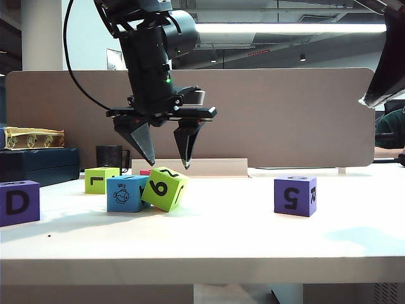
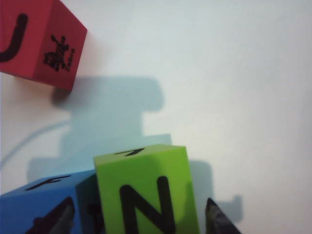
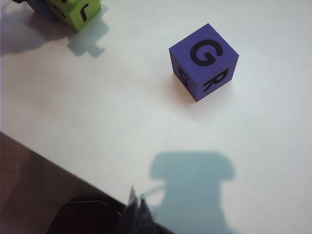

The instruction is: Select the appropriate blocks from the scattered letter blocks on the table and arrange them in a row to spell out "TURING".

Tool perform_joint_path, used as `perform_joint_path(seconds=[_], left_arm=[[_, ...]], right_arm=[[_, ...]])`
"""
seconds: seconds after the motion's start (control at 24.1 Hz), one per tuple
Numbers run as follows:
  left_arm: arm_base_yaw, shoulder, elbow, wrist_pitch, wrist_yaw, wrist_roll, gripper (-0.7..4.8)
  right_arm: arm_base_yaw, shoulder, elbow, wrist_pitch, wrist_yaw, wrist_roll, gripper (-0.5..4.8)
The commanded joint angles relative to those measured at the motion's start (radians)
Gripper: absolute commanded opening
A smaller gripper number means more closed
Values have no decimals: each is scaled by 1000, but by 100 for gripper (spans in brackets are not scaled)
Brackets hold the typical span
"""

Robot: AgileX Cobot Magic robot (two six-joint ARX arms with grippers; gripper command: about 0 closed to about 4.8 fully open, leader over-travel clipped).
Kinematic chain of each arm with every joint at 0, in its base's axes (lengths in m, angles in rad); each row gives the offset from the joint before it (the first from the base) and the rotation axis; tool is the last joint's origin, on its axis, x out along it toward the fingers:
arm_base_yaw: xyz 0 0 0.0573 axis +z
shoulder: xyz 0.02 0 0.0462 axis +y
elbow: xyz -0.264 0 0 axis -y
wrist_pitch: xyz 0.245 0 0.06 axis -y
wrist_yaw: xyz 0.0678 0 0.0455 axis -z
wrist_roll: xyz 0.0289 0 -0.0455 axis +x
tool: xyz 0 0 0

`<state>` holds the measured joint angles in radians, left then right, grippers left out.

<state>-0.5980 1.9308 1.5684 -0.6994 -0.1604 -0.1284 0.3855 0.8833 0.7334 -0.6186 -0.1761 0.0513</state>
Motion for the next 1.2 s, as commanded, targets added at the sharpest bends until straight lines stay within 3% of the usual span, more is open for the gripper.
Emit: perform_joint_path(seconds=[0.04, 0.37, 1.2], left_arm=[[0, -6, 22, 2, 1, 2, 341], [-14, -4, 64, -27, 113, -3, 340], [-10, 35, 62, -40, 76, -2, 331]], right_arm=[[0, -2, 6, 10, 0, -3, -1], [0, -2, 6, 10, 2, -3, -1], [0, -2, 6, 9, 1, -3, -1]])
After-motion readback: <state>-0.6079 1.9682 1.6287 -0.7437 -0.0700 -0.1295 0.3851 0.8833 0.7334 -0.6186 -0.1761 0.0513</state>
